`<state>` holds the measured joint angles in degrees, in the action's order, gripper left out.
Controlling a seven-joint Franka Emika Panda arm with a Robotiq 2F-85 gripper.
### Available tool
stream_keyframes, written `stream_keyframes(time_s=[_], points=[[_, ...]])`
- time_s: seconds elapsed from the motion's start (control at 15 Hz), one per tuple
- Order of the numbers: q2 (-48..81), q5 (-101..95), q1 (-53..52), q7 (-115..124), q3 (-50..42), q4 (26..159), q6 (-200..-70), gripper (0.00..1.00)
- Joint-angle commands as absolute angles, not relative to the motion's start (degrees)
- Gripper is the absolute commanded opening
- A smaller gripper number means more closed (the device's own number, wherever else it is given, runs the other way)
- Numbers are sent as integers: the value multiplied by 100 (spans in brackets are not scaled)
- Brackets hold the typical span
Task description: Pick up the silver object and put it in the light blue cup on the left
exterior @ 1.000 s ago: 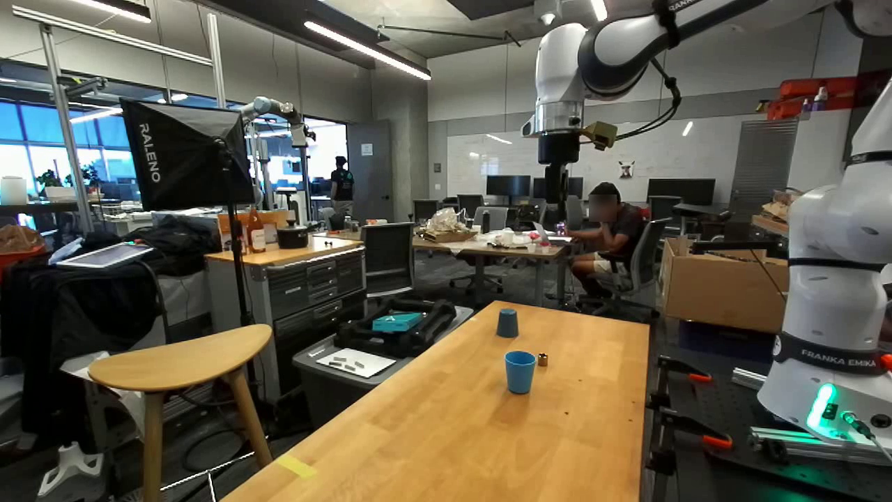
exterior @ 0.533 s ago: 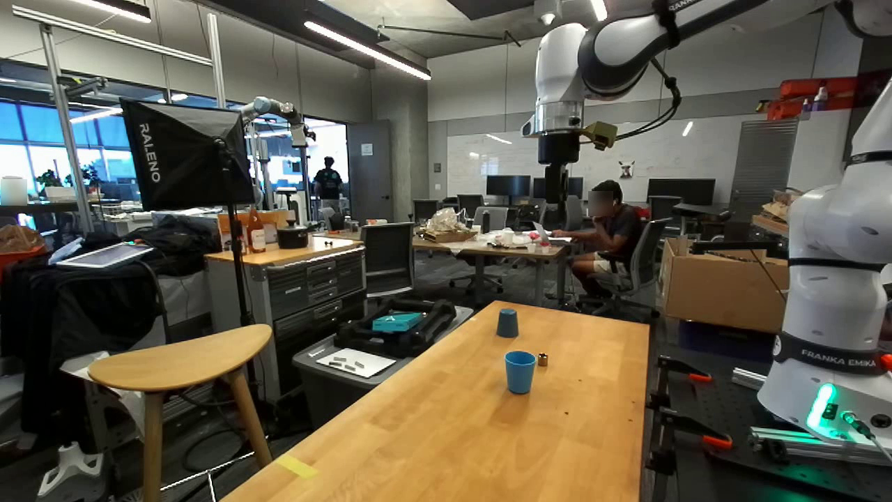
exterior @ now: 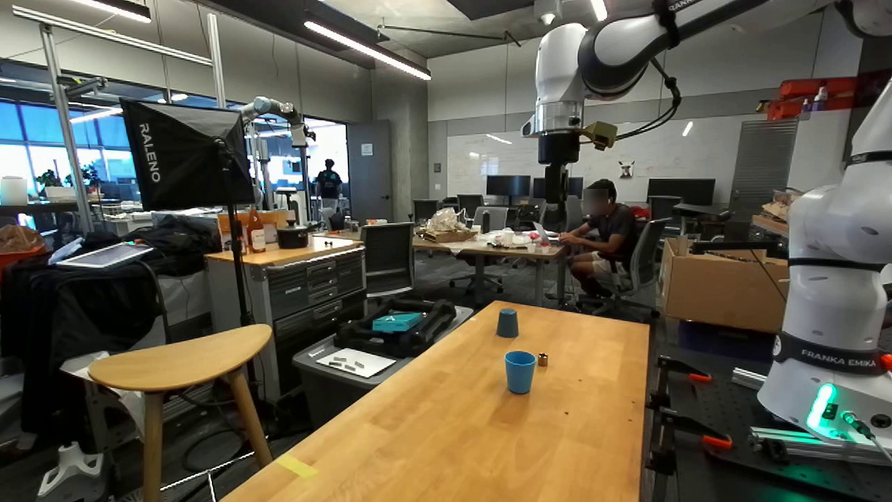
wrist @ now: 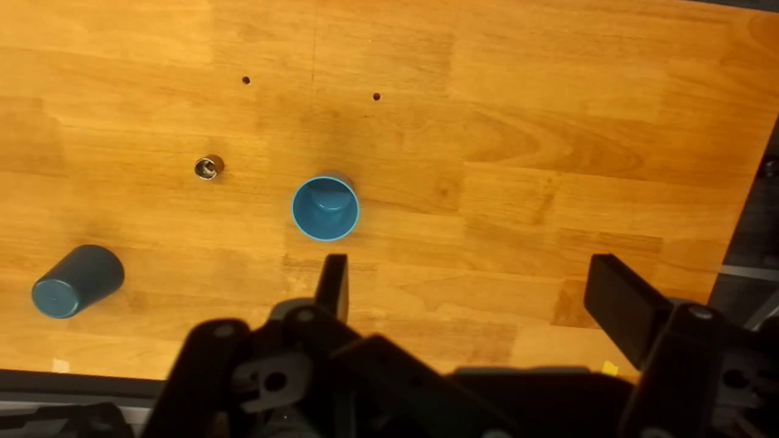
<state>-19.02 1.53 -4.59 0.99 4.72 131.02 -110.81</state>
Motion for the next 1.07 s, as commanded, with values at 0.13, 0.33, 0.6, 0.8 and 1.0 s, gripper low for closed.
stream_keyframes(time_s=[0.13,0.33,0.6,0.8,1.0], points=[[-1900,152,-461,101,471,13091,-11068,100],[-1900,152,-461,101,471,13091,-11068,100],[-1900,152,-461,101,471,13091,-11068,100],[-1900,152,-461,101,471,13091,-11068,100],[-1565,-83,-246,899,533,13275,-11965,100]])
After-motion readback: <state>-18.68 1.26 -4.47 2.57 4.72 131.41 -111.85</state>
